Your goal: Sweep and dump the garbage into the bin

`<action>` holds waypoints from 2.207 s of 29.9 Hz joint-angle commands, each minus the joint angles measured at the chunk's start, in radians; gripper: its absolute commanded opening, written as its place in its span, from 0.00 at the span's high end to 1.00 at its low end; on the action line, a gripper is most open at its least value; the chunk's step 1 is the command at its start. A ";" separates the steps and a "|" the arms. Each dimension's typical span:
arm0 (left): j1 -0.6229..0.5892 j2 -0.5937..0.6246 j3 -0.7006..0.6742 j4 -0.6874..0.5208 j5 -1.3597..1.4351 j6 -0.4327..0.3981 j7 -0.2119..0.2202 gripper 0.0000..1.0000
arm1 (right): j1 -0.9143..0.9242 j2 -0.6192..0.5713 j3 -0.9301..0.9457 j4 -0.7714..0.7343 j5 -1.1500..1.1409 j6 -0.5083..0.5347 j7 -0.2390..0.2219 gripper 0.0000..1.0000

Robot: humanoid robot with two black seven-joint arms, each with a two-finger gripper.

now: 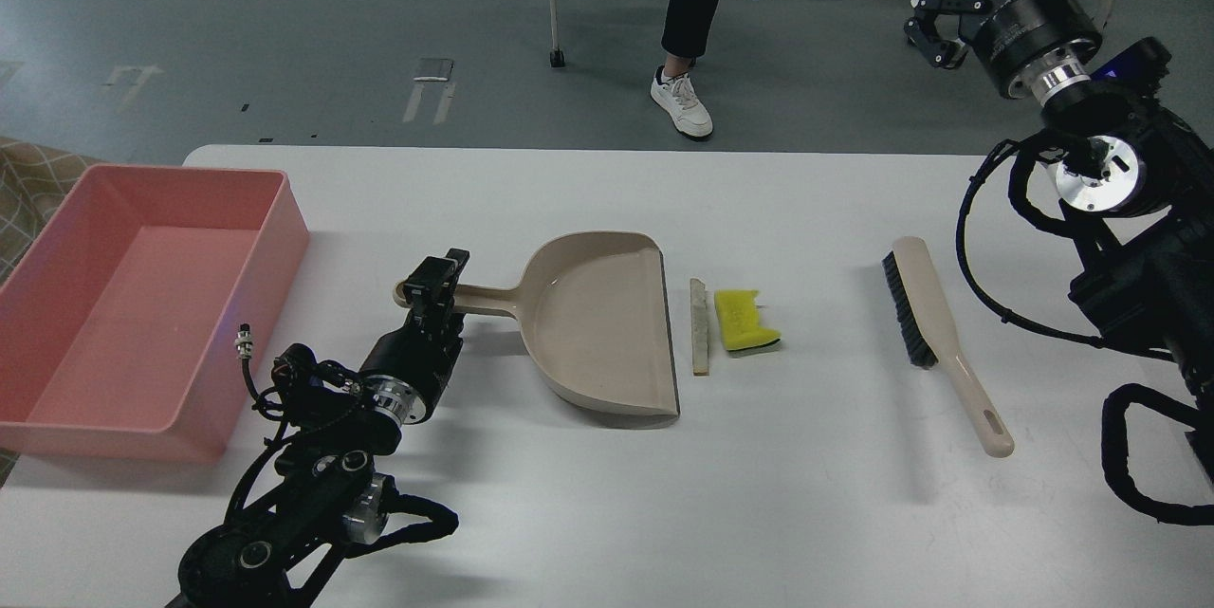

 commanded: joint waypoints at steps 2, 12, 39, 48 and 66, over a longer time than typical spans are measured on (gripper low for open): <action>0.000 0.001 -0.001 0.001 0.000 0.000 0.003 0.37 | 0.000 0.000 0.000 0.000 0.000 0.000 0.000 0.00; -0.002 0.001 -0.003 0.001 -0.002 0.000 0.004 0.51 | 0.000 0.000 0.000 0.000 0.000 0.000 0.000 0.00; 0.000 -0.001 -0.001 0.001 -0.002 0.000 0.003 0.68 | 0.000 0.000 0.000 0.003 0.000 0.000 0.000 0.00; 0.000 -0.001 -0.003 0.004 -0.002 0.000 0.003 0.70 | -0.002 -0.006 0.000 0.001 0.000 0.000 0.000 0.00; -0.003 0.001 0.000 0.003 -0.002 -0.001 -0.006 0.85 | 0.000 -0.009 0.002 0.001 0.000 0.000 0.000 0.00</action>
